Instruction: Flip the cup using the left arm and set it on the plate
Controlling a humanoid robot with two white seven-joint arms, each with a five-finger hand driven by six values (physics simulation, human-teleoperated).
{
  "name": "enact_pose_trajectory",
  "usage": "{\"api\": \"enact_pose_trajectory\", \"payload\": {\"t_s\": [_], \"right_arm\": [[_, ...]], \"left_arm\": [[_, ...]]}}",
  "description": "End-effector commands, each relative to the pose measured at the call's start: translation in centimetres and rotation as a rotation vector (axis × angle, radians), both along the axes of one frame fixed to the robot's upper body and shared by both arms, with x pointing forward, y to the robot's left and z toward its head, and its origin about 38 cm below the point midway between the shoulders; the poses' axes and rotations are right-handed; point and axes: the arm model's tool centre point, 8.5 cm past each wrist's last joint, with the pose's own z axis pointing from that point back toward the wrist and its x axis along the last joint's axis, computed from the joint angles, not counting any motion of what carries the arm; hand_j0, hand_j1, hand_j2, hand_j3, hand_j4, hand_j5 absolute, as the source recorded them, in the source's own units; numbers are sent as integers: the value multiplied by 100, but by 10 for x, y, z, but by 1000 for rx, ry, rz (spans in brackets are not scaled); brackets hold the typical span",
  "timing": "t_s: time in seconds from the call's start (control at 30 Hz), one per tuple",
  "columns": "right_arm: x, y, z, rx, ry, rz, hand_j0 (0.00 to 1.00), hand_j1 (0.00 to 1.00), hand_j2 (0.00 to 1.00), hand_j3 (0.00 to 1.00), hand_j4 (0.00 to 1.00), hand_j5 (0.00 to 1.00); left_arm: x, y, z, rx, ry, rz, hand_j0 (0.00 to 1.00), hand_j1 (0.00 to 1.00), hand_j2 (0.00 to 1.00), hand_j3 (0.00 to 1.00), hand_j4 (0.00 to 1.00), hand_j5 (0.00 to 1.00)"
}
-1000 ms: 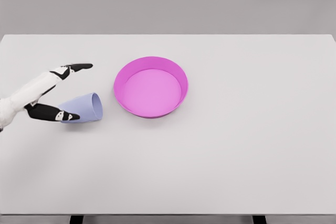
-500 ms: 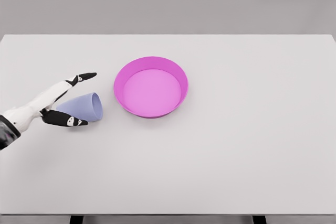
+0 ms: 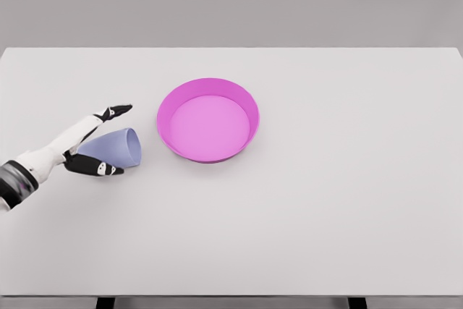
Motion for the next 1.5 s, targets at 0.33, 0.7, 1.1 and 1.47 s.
{"api": "enact_pose_trajectory", "payload": {"t_s": [0.33,0.7,1.1,1.47], "right_arm": [[0,0,0,0,0,1,100,100,100,100,100,100],[0,0,0,0,0,1,100,100,100,100,100,100],[0,0,0,0,0,1,100,100,100,100,100,100],[0,0,0,0,0,1,100,100,100,100,100,100]], "left_arm": [[2,-4,-10,14,50,50,100,100,100,100,100,100],[2,-9,-18,24,84,70,100,100,100,100,100,100],[3,-5,-25,61,125,115,91,91,91,91,91,91],[6,-6,-22,60,124,128,80,80,80,80,80,80]]}}
